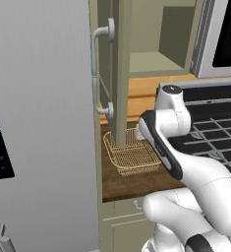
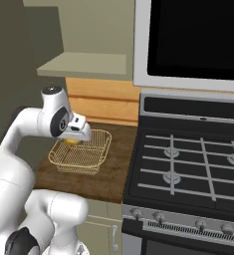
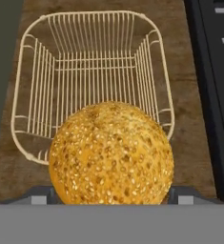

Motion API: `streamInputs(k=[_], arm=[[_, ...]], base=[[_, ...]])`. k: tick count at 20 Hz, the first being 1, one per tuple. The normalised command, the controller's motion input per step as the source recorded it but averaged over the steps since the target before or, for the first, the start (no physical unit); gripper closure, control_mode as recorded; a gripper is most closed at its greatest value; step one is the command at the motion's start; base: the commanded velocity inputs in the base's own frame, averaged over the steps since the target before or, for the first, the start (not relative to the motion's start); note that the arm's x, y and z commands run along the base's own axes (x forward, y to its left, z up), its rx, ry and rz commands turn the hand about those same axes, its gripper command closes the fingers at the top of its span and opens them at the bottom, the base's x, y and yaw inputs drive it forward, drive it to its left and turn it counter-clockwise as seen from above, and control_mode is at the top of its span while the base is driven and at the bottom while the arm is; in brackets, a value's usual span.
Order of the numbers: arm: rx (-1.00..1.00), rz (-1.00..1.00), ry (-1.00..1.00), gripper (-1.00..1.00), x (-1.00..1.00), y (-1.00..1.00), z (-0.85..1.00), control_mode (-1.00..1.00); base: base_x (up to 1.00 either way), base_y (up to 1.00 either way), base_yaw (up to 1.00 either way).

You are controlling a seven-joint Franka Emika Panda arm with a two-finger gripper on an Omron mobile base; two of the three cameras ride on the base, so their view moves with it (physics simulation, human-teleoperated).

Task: Open the cabinet, pick up the bread from the cabinet and place it in the basket. Then move the basket to the dining counter.

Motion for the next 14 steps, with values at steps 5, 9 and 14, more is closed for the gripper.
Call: streamInputs(k=[5,9,14], arm=[[0.0,0.13,0.0,1.0,0.49,0.19,-0.78,-1.0],[0.0,0.08,0.0,1.0,0.3,0.07,-0.54,-1.0],[0.0,0.05,0.0,1.0,0.41,0.0,-0.33,-1.0]], base=[[0.0,0.0,0.0],[0.0,0.0,0.0],[0.0,0.0,0.0]])
